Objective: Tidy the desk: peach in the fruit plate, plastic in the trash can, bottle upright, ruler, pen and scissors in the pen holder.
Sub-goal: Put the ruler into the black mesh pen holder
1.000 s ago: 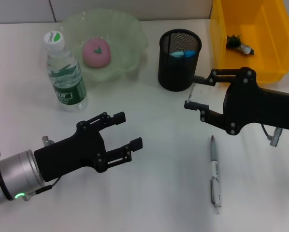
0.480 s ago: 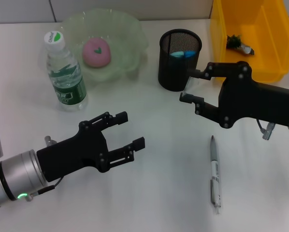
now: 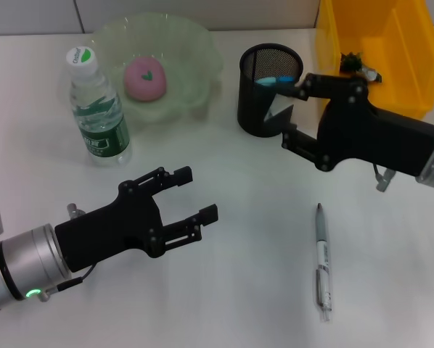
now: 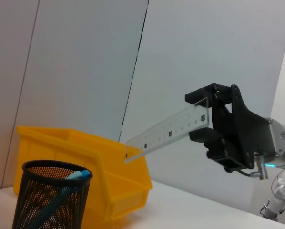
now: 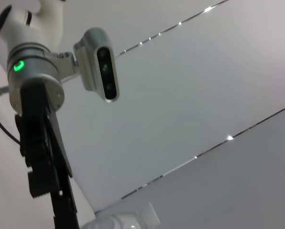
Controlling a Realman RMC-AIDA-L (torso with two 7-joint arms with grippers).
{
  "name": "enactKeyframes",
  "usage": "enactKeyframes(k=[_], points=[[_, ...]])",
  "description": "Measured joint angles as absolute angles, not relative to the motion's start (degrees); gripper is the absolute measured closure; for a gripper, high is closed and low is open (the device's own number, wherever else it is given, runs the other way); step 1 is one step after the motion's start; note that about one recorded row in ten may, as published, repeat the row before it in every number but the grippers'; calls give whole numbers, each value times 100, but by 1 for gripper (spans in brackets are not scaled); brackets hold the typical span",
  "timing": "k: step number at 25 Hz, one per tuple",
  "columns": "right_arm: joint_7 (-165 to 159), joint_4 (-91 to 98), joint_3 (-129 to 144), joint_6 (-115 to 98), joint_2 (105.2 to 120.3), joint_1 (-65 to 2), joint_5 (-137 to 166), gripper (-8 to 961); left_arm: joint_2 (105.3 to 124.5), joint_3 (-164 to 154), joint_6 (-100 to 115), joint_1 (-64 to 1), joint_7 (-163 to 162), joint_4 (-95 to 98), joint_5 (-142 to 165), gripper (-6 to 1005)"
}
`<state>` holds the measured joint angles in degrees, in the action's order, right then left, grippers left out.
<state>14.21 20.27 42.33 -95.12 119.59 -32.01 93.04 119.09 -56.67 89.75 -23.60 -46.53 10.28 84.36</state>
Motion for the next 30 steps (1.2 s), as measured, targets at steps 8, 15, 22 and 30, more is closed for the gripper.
enactKeyframes(k=[8, 15, 22, 30], points=[[1510, 1960, 4221, -9330, 11955, -3413, 9222, 556, 11909, -5669, 8988, -2374, -4659, 1028, 8420, 215], [1464, 1830, 4197, -9000, 11953, -3725, 9203, 555, 11901, -5686, 8996, -2373, -4662, 1028, 8419, 215], [1458, 1668, 4227, -8686, 11957, -3979, 9201, 555, 11899, -5716, 9009, -2373, -4663, 1028, 8419, 215], [1442, 1280, 4194, -8272, 11967, -4333, 9196, 553, 11891, -5722, 9028, -2387, -4620, 1028, 8427, 215]])
